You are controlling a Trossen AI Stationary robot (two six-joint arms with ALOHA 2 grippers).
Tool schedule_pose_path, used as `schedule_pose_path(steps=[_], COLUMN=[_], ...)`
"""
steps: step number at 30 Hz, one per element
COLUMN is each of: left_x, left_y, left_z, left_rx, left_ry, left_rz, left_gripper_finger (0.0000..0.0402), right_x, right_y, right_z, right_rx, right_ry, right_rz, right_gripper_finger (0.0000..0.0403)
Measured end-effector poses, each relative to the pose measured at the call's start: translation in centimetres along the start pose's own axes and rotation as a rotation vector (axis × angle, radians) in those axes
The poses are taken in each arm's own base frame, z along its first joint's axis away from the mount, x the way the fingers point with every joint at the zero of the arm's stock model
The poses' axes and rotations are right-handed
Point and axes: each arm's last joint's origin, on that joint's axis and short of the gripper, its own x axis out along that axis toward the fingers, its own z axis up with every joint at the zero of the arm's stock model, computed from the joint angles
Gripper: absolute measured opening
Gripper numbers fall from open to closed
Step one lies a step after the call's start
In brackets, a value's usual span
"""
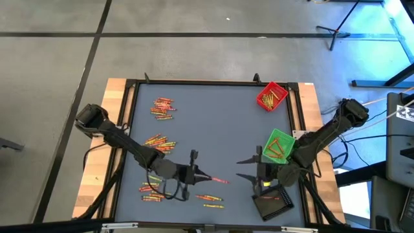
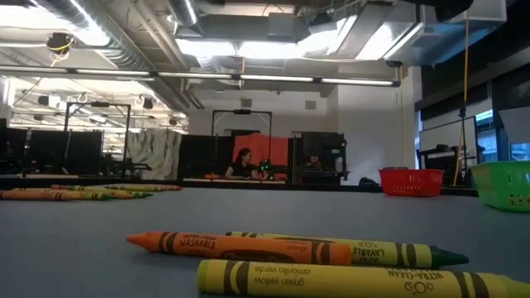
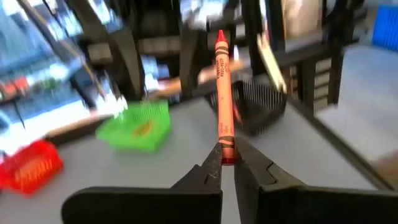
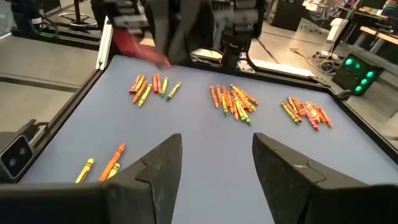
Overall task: Sort crayons
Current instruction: Put the red crayon into the black bin
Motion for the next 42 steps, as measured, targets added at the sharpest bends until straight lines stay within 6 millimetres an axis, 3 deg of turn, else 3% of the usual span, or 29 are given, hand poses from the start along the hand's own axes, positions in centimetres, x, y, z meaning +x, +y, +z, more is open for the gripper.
schedule_pose_path(steps=[7,12,27,31,37,42], left_x=[0.9,1.5,1.7,1.7,1.7,1.7], left_y=[0.2,0.1,0.7,0.7,0.6,0.6], left_z=[-0.7,-1.4,-1.5,-1.5,-1.6,-1.6], left_rx=[-0.035,-0.045,-0.077,-0.077,-0.074,-0.074], left_ry=[-0.183,-0.18,-0.176,-0.176,-0.172,-0.173], left_rz=[-0.014,-0.006,0.027,0.025,0.015,0.01], left_gripper_finger=[0.0002,0.0002,0.0002,0.0002,0.0008,0.0031], right_x=[1.6,3.2,4.8,4.8,4.8,4.8], right_y=[0.7,0.7,0.6,0.6,0.6,0.7], right_z=[0.3,0.7,1.2,1.2,1.2,1.1], right_rx=[0.002,-0.002,-0.02,-0.035,-0.07,-0.08], right_ry=[-0.101,-0.208,-0.408,-0.411,-0.413,-0.401], right_rz=[0.07,0.144,0.196,0.193,0.185,0.183], right_gripper_finger=[0.0195,0.0195,0.0193,0.0148,0.0018,0.0039])
